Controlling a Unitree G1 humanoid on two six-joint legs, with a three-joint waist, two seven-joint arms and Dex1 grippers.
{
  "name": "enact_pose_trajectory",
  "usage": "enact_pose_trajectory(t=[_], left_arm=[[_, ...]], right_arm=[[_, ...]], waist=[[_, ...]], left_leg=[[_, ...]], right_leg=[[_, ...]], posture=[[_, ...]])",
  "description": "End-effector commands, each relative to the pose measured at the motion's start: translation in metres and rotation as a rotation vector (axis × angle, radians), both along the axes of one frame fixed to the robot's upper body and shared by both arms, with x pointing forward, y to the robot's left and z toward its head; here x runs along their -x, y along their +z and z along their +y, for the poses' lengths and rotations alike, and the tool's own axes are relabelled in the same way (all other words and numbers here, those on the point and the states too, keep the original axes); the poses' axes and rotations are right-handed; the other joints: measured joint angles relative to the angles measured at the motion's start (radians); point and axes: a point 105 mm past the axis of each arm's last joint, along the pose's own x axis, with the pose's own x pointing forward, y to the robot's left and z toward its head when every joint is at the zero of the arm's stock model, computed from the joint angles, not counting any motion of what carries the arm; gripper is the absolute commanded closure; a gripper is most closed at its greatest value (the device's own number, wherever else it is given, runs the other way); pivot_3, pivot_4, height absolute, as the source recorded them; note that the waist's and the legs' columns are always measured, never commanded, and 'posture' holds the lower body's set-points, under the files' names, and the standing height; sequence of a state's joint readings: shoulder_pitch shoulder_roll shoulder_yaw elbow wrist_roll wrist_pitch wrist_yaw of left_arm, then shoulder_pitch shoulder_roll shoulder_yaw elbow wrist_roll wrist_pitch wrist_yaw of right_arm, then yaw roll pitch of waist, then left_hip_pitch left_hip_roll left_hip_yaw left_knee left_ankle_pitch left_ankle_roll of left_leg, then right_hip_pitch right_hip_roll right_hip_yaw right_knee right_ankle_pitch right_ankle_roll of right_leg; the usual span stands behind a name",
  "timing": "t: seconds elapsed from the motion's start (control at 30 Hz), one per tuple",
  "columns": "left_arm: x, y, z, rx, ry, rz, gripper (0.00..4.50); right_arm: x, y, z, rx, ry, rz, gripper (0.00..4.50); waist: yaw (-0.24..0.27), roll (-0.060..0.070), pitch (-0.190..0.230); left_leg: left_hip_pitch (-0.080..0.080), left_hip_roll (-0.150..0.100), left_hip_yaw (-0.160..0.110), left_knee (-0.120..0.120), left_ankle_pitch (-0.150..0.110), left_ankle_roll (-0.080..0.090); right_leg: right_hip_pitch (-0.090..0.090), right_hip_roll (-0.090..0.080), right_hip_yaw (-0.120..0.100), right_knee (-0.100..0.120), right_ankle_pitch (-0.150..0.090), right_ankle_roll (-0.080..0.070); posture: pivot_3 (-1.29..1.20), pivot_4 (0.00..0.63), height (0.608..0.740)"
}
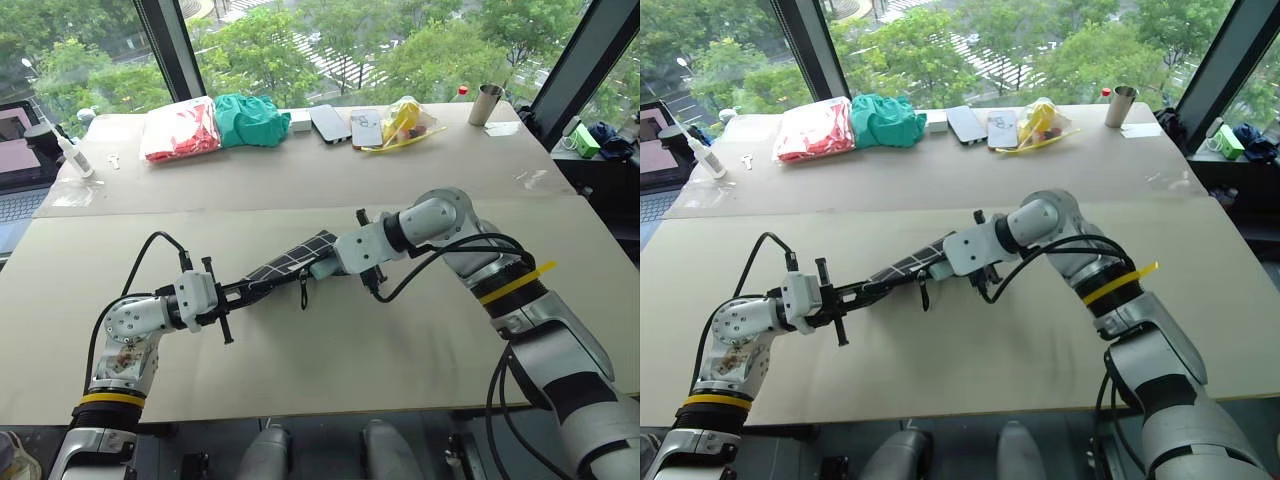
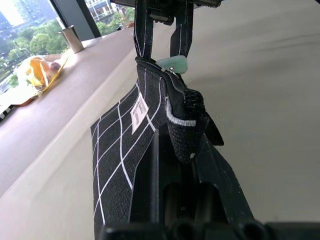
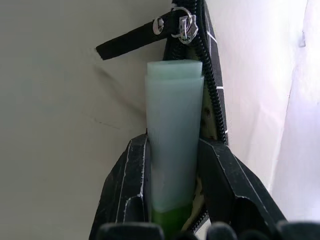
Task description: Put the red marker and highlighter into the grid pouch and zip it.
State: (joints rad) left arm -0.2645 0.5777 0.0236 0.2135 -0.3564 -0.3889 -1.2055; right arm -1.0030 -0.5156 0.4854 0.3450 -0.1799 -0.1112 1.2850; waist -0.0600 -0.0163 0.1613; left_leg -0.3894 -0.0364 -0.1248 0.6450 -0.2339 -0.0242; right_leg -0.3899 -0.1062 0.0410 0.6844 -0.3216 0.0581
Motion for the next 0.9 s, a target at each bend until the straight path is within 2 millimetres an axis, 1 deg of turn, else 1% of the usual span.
enact_pose_trajectory(t=[0.03,0.07,0.1,0.13,0.2,0.23,0.3,0.37,0.43,0.53,0.6,0.67,0.73,0.8,0.9], left_arm=[[0.000,0.010,0.003,0.017,-0.006,-0.040,4.50],[0.000,0.010,0.003,0.017,-0.007,-0.042,4.50],[-0.001,0.011,0.002,0.018,-0.008,-0.043,4.50],[-0.001,0.011,0.002,0.019,-0.010,-0.044,4.50],[-0.001,0.011,0.002,0.020,-0.011,-0.045,4.50],[-0.002,0.011,0.002,0.020,-0.010,-0.045,4.50],[-0.002,0.011,0.001,0.021,-0.011,-0.043,4.50],[-0.002,0.010,0.001,0.020,-0.013,-0.042,4.50],[-0.002,0.010,0.001,0.021,-0.014,-0.042,4.50],[-0.003,0.010,0.000,0.024,-0.014,-0.043,4.50],[-0.003,0.010,-0.001,0.026,-0.015,-0.043,4.50],[-0.003,0.010,-0.001,0.027,-0.015,-0.043,4.50],[-0.003,0.009,-0.002,0.029,-0.015,-0.042,4.50],[-0.003,0.009,-0.002,0.030,-0.014,-0.042,4.50],[-0.003,0.009,-0.002,0.034,-0.012,-0.044,4.50]], right_arm=[[-0.007,0.010,-0.011,-0.015,-0.074,0.014,1.92],[-0.006,0.009,-0.011,-0.009,-0.072,0.018,1.66],[-0.004,0.008,-0.012,-0.002,-0.064,0.019,1.20],[-0.003,0.008,-0.012,-0.005,-0.064,0.019,0.87],[-0.001,0.011,-0.013,-0.010,-0.061,0.018,0.28],[-0.001,0.014,-0.014,-0.019,-0.062,0.021,0.09],[-0.004,0.023,-0.012,-0.065,-0.090,0.021,0.09],[-0.005,0.027,-0.011,-0.083,-0.096,0.020,0.09],[-0.005,0.030,-0.011,-0.095,-0.094,0.021,0.09],[0.001,0.044,-0.007,-0.182,-0.076,0.054,0.09],[0.020,0.066,-0.002,-0.304,-0.007,0.161,0.09],[0.036,0.075,-0.004,-0.344,0.045,0.228,0.09],[0.045,0.072,-0.011,-0.336,0.048,0.284,0.09],[0.050,0.065,-0.021,-0.323,0.027,0.317,0.09],[0.048,0.061,-0.036,-0.323,-0.038,0.326,0.09]], waist=[[0.001,0.000,0.000],[0.000,0.000,0.000],[-0.001,0.000,0.000],[-0.002,0.000,0.000],[-0.003,0.000,0.000],[-0.004,0.000,0.000],[-0.006,0.000,0.000],[-0.006,0.000,0.000],[-0.006,0.000,0.000],[-0.006,0.000,0.000],[-0.006,0.000,0.000],[-0.006,0.000,0.000],[-0.004,0.000,0.000],[0.002,0.000,0.000],[0.010,0.000,0.000]], left_leg=[[0.000,0.000,0.000,0.000,0.000,0.000],[0.000,0.000,0.000,0.000,0.000,0.000],[0.000,0.000,0.000,0.000,0.000,0.000],[0.000,0.000,0.000,0.000,0.000,0.000],[0.000,0.000,0.000,0.000,0.000,0.000],[0.000,0.000,0.000,0.000,0.000,0.000],[0.000,0.000,0.000,0.000,0.000,0.000],[0.000,0.000,0.000,0.000,0.000,0.000],[0.000,0.000,0.000,0.000,0.000,0.000],[-0.001,0.000,0.000,0.000,0.000,0.000],[-0.001,0.000,0.000,0.000,0.000,0.000],[-0.002,0.000,0.000,0.000,0.000,0.000],[-0.002,0.000,-0.002,0.000,0.000,0.000],[-0.001,0.000,-0.004,0.000,0.000,0.000],[-0.001,-0.001,-0.003,0.001,0.000,0.000]], right_leg=[[0.000,0.000,0.000,0.000,0.000,0.000],[0.000,0.000,0.000,0.000,0.000,0.000],[0.000,0.000,0.000,0.000,0.000,0.000],[0.000,0.000,0.000,0.000,0.000,0.000],[0.000,0.000,0.000,0.000,0.000,0.000],[0.000,0.000,0.000,0.000,0.000,0.000],[0.000,0.000,0.000,0.000,0.000,0.000],[0.000,0.000,0.000,0.000,0.000,0.000],[0.000,0.000,0.000,0.000,0.000,0.000],[0.000,0.000,0.000,0.000,0.000,0.000],[0.000,0.000,0.000,0.000,0.000,0.000],[-0.001,0.000,0.000,0.000,0.000,0.000],[-0.001,0.000,0.000,0.000,0.000,0.000],[0.000,-0.001,-0.001,-0.001,0.000,0.000],[0.001,-0.001,0.000,-0.001,0.000,0.000]], posture=[[0.00,0.150,0.740],[0.00,0.150,0.740],[0.00,0.150,0.740],[0.00,0.150,0.740],[0.00,0.150,0.740],[0.00,0.150,0.740],[0.00,0.150,0.740],[0.00,0.150,0.740],[0.00,0.150,0.740],[0.00,0.150,0.740],[0.00,0.150,0.740],[0.00,0.150,0.740],[0.00,0.150,0.740],[0.00,0.150,0.740],[0.00,0.150,0.740]])
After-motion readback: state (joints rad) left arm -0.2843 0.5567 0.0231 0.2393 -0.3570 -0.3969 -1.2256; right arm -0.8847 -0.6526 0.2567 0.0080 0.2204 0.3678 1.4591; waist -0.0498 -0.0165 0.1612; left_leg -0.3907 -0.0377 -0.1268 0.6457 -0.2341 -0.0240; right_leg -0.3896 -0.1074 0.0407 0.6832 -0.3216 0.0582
